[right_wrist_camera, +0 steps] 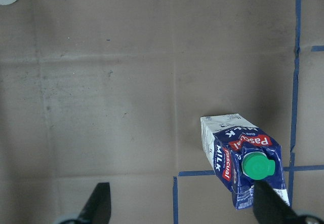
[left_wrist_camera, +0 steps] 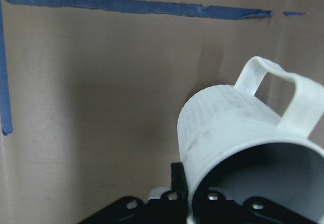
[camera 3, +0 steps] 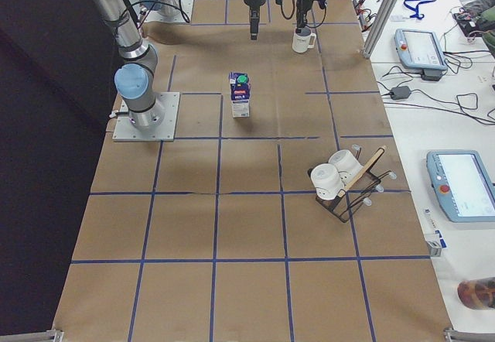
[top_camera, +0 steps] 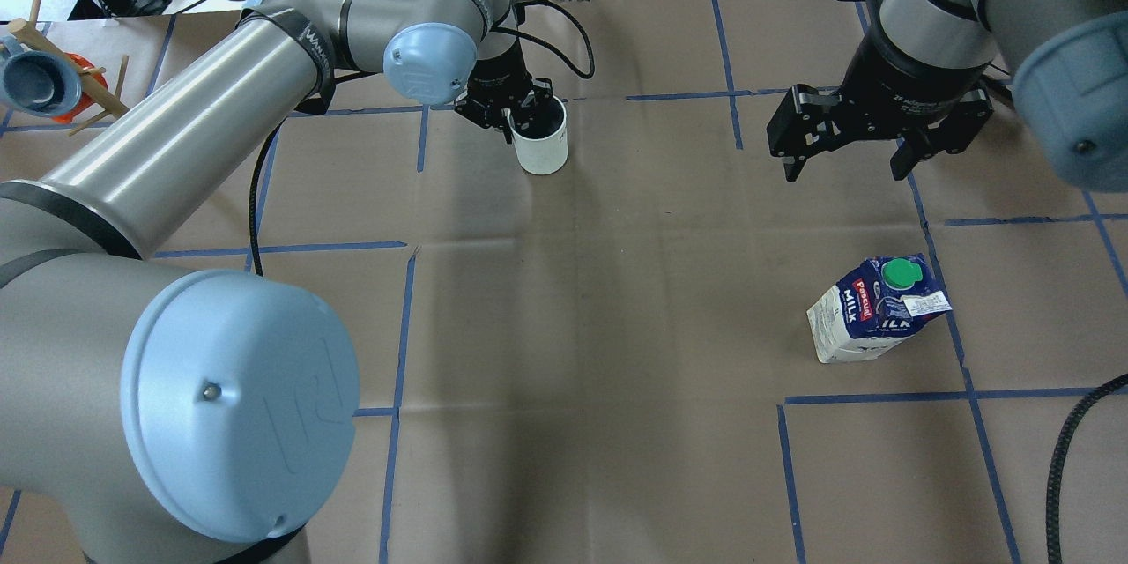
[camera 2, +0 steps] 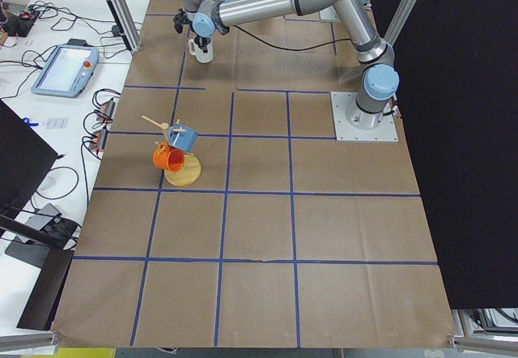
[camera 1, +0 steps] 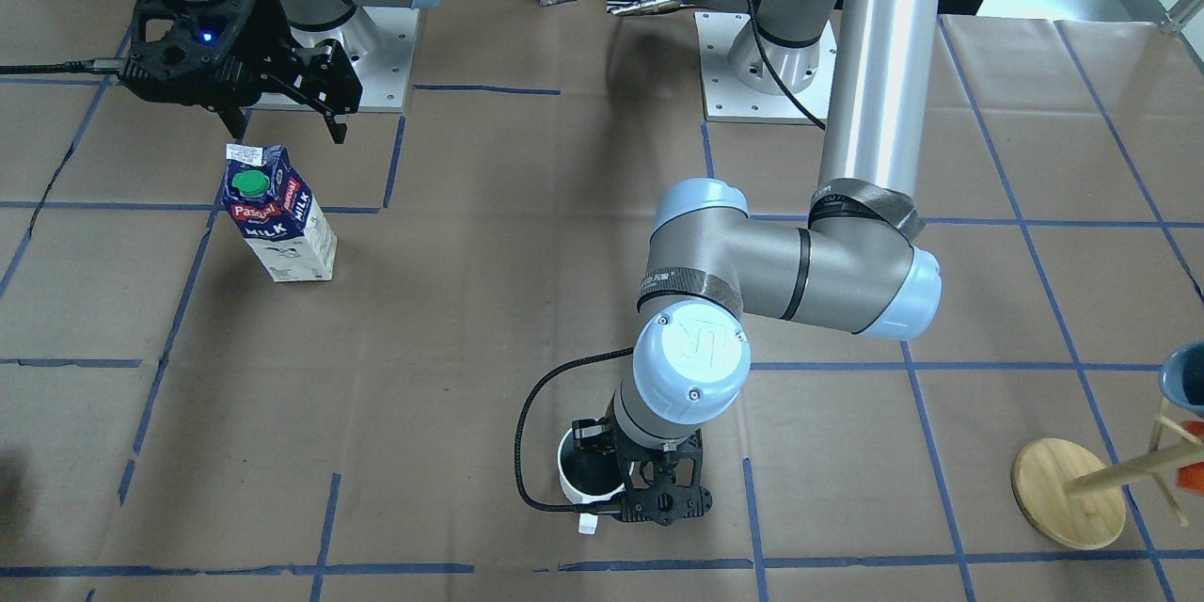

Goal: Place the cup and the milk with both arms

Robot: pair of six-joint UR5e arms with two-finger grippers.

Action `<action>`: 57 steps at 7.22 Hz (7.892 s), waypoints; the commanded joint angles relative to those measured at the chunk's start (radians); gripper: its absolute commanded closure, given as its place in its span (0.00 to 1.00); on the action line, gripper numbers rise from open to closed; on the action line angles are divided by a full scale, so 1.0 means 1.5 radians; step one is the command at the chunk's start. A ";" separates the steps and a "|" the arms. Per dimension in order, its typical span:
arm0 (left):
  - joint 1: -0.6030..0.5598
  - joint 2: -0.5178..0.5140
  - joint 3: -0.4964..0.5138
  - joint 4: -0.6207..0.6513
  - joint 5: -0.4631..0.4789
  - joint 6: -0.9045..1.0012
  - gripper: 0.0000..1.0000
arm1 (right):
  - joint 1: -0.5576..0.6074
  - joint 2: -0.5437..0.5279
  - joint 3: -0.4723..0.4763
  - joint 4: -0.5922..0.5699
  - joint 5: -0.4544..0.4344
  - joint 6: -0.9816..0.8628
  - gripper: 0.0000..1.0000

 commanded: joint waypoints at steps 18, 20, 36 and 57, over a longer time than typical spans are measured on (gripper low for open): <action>0.108 0.539 -0.280 -0.276 0.008 0.127 0.00 | -0.215 -0.035 0.238 -0.150 0.052 -0.198 0.00; 0.108 0.541 -0.280 -0.276 0.008 0.127 0.00 | -0.209 -0.021 0.251 -0.146 0.052 -0.201 0.00; 0.111 0.558 -0.286 -0.238 0.054 0.127 0.00 | -0.110 0.133 -0.083 -0.032 0.007 -0.158 0.45; 0.113 0.558 -0.288 -0.227 0.052 0.125 0.00 | 0.054 0.373 -0.481 0.179 0.045 -0.037 0.01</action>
